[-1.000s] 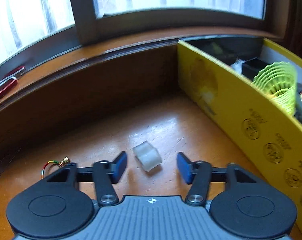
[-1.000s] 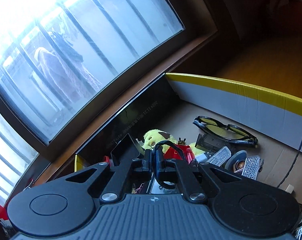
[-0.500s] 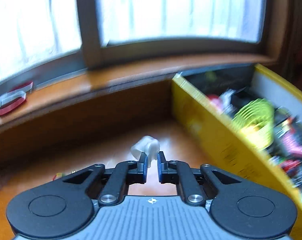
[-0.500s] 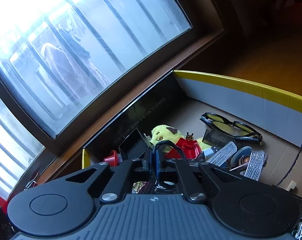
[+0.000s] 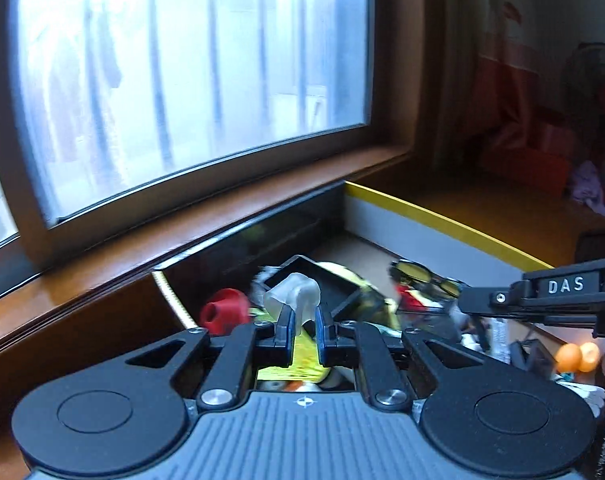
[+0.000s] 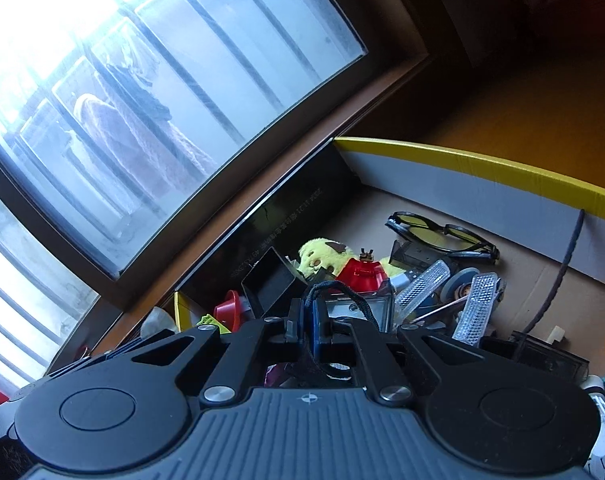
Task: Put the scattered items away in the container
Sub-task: 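Carry the white plastic piece into the yellow box with the left gripper while the right opens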
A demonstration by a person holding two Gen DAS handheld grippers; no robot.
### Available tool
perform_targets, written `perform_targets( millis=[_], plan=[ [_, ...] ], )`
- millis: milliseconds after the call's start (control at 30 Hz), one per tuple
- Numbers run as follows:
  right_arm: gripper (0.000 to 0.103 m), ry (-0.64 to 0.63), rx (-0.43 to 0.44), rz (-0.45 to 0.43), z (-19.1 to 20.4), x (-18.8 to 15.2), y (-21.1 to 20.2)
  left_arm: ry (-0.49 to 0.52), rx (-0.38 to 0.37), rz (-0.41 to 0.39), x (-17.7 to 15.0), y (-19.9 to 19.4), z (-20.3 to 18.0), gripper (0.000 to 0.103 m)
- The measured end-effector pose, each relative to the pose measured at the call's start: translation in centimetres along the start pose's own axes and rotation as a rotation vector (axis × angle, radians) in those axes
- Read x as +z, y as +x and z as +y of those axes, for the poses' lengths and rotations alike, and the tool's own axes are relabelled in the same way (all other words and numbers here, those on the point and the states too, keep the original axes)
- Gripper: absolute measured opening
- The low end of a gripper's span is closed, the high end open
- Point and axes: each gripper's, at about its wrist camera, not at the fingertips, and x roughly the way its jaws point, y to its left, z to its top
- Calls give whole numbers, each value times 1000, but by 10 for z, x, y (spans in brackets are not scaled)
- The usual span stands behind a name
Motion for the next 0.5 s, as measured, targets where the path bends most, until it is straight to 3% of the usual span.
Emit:
perform_targets(
  millis=[233, 500],
  plan=[
    [7, 15, -75, -27, -10, -2, -12, 33, -70, 42, -4, 8, -40, 13],
    [11, 49, -129, -26, -27, 0, -12, 41, -94, 64, -6, 22, -50, 23]
  ],
)
